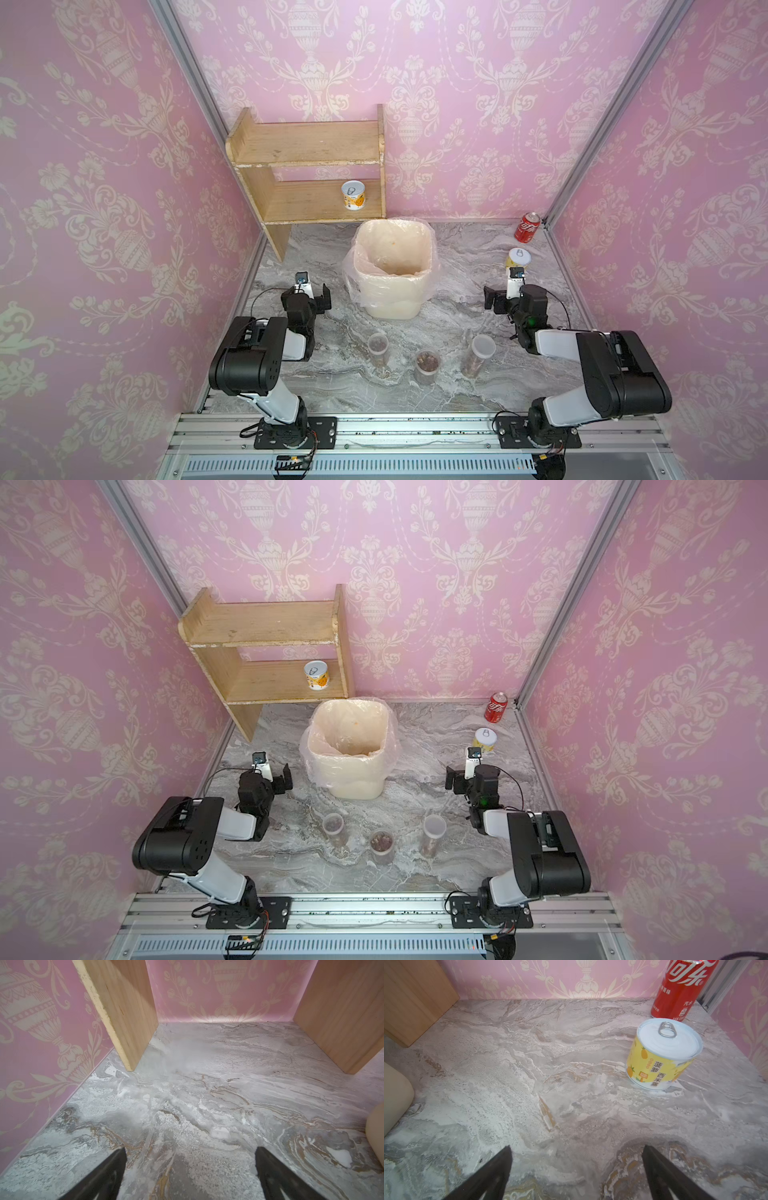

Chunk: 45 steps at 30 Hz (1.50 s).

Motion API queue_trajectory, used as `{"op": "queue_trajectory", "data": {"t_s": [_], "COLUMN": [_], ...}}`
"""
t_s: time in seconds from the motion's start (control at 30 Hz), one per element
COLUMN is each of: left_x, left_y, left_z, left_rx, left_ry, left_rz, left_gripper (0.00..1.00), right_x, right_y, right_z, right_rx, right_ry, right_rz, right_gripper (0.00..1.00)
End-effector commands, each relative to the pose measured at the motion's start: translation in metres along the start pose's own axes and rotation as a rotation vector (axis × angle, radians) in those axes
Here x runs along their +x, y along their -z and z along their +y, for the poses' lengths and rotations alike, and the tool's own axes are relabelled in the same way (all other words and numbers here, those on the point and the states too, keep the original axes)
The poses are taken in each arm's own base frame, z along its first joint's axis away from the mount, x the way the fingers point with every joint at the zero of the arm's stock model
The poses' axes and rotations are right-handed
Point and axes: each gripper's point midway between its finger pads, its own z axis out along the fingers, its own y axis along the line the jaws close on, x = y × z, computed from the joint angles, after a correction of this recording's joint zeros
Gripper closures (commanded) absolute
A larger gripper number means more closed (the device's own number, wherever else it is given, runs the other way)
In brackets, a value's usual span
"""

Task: Empty the moldy dried flower tea in the jars
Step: Pick up the jar from the center of the board.

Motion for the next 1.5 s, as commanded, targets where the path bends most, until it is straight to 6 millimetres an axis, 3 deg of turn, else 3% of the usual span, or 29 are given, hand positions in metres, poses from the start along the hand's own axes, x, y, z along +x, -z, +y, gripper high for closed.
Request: {"op": "queue_trajectory", "data": {"t_s": [0.0,0.33,0.87,1.0,1.17,1.27,1.37,1.47], "left_x": [0.001,0.001,0.0,-0.02,-0.056,-0.082,-0.111,-0.137], "left_y": [-0.002,-0.002,-0.004,0.015,0.049,0.078,0.11,0.14], "left_z": [-0.001,-0.005,0.009,0.015,0.043,0.048,0.047,0.037], "left_rx": [-0.004,0.018,-0.044,-0.064,-0.195,-0.2,-0.157,-0.059], "left_ry": [-0.025,-0.033,0.003,0.019,0.076,0.141,0.215,0.284], "left_rz": [0.007,0.005,0.014,-0.043,-0.077,-0.093,-0.141,-0.163], "left_gripper": [0.01,0.01,0.01,0.01,0.01,0.01,0.01,0.01], "right_x": [-0.012,-0.012,-0.015,-0.058,-0.133,-0.168,-0.19,-0.199], "right_y": [-0.003,-0.003,-0.002,0.015,0.07,0.109,0.145,0.171], "right_z": [0.003,0.003,-0.003,-0.003,0.006,0.018,0.035,0.061], "right_rx": [-0.01,-0.01,0.032,0.05,0.054,0.002,-0.078,-0.18], "right_ry": [0.011,0.011,-0.001,0.008,0.024,0.0,-0.016,0.007], "right_rz": [-0.032,-0.034,-0.027,0.009,-0.073,-0.117,-0.134,-0.111], "right_gripper": [0.0,0.0,0.0,0.0,0.0,0.0,0.0,0.0]}}
